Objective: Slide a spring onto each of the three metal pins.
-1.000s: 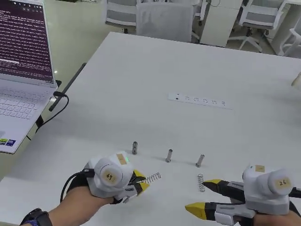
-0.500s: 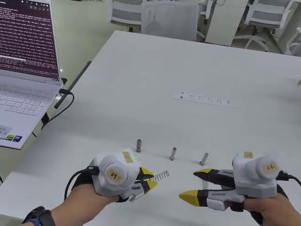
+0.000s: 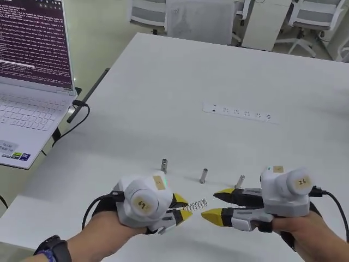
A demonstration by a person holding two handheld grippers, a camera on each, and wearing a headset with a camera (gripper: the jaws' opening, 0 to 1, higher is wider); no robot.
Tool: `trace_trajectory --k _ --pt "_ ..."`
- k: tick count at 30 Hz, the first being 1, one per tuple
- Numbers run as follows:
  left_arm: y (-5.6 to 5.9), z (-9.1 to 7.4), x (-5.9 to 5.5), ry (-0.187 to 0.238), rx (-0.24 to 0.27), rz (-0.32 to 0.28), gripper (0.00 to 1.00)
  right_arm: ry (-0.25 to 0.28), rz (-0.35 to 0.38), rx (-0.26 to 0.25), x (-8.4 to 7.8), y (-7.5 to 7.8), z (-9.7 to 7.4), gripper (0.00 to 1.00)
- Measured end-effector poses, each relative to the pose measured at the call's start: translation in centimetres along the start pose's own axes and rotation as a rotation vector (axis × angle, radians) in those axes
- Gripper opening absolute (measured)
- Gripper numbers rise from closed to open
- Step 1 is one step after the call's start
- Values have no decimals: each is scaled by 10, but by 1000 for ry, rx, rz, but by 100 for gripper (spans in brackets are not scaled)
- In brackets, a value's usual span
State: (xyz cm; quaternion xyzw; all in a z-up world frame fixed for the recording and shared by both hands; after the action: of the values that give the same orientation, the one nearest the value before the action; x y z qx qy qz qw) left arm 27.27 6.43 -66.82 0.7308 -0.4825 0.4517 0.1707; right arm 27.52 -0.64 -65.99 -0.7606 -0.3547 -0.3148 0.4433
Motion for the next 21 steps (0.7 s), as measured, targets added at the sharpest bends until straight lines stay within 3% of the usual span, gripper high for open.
trace_trajectory --k 12,21 --pt "7 1 5 15 -26 47 2 9 37 60 -3 -8 9 23" --pt "11 1 6 20 -40 69 2 10 47 71 -6 -10 6 15"
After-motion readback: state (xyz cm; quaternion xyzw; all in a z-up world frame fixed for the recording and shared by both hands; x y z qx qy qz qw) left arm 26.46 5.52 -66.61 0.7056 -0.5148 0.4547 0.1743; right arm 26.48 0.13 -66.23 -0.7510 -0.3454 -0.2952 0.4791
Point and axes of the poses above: the centre of the closed fingertips' face, and the gripper's own axes: z roughly forward along the fingers, y roughly to its right, x roughly out of its top, the point moved 3 cm from there along -z, roughly backward along the fingers, and after that the axes turned 14 degrees about x, right-handed, at the moved point
